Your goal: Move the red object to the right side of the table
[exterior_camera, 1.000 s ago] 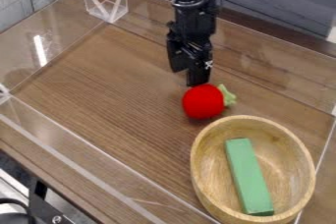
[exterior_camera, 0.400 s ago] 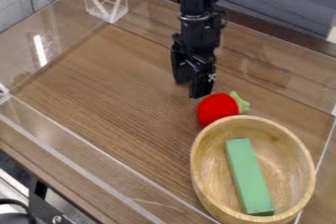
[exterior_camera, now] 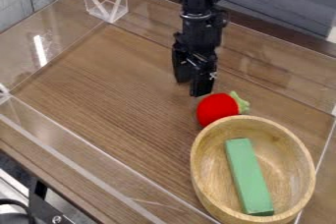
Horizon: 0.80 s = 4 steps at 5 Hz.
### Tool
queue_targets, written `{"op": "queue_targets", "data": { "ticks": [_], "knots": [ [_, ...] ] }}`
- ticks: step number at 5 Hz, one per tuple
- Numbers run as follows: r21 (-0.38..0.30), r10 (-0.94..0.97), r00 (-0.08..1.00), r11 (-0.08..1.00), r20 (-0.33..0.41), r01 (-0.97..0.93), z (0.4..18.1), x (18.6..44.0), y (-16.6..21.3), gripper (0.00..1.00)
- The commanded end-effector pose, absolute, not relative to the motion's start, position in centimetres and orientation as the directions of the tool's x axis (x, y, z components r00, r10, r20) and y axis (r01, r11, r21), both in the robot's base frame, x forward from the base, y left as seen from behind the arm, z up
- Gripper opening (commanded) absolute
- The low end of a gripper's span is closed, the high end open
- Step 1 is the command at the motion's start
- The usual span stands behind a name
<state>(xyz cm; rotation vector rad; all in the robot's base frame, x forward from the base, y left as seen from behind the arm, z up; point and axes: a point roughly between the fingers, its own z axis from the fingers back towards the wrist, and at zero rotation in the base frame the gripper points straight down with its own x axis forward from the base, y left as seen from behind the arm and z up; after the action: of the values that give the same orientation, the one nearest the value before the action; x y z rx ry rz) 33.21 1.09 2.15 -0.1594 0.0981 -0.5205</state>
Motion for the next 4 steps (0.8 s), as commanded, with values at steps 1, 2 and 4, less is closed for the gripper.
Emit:
{"op": "queue_targets", "data": {
  "ticks": [1,2,4],
  "knots": [
    [-0.158,-0.512,0.858,0.851,-0.042,0.5,2.6,33.7,1.0,1.0],
    [-0.126,-0.485,0.875,0.868,-0.011,0.48,4.5,33.6,1.9,1.0],
    [-0.051,-0.407,0.912,0.911,0.058,0.409,8.7,33.4,4.4,1.0]
  ]
}}
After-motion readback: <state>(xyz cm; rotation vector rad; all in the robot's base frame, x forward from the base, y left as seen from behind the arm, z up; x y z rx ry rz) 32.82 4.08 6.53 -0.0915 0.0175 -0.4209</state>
